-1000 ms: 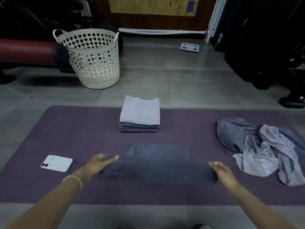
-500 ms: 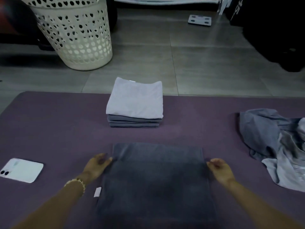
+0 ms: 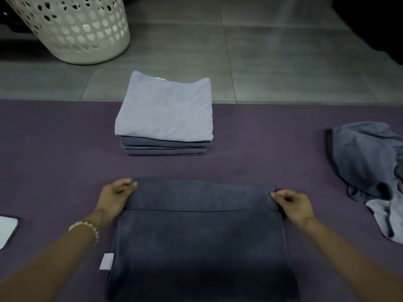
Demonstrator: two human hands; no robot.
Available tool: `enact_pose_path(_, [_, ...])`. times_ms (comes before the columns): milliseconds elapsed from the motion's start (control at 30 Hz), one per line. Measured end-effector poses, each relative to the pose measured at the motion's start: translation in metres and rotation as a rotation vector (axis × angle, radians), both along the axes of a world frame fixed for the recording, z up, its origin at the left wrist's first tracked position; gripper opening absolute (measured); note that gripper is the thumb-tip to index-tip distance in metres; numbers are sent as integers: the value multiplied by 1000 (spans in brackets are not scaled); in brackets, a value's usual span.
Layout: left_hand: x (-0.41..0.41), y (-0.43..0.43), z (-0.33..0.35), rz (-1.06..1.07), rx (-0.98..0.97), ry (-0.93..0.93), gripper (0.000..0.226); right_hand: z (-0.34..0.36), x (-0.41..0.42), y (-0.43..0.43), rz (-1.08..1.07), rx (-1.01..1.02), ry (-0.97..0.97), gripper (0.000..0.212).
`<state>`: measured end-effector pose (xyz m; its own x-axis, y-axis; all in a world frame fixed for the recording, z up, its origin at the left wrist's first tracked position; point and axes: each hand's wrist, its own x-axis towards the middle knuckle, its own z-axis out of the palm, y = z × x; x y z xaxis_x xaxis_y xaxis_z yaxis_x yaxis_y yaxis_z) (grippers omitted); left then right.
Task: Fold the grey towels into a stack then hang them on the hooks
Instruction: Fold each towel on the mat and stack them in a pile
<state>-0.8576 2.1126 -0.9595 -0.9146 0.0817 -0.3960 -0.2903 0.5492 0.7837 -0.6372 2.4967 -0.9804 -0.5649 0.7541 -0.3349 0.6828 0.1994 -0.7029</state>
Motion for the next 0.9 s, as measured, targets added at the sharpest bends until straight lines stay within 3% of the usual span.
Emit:
enact_pose_path(100, [-1,2,2,8,8,66,31,-3,1,8,-6,81,-21,29])
enact_pose_path(233, [3,1,1,-37,-181,144,40,2,-2,-1,-6,260,-7,17])
enact_pose_path(333, [12,-6,-1,-423,-198,320,38,10,1,-14,296,363,61,21])
enact_pose_path(433, [27,-12,4,-933,-403,291,54,13,16,-23,671,408,-90,27])
enact_pose_path(500, [27,-14,6,-1006,-513,217,64,18,22,-26,755,439,-218,34])
enact_pose_path(567, [24,-16,13,-942,-538,93,67,26,23,-27,768,416,-311,33])
enact_pose_path(633, [20,-22,25,-858,-457,-68,55,34,26,-24,750,301,-291,29])
enact_pose_path(700, [20,-33,37,-726,-224,-228,37,48,33,-22,608,-88,-98,33])
enact_pose_path(800, [28,-41,58,-478,232,-475,59,66,40,-30,333,-678,135,24])
enact_pose_path(867, [29,-36,60,-335,392,-523,66,67,35,-30,218,-756,192,18])
enact_pose_path(900, [27,-29,59,-270,395,-507,58,63,29,-28,145,-727,220,15])
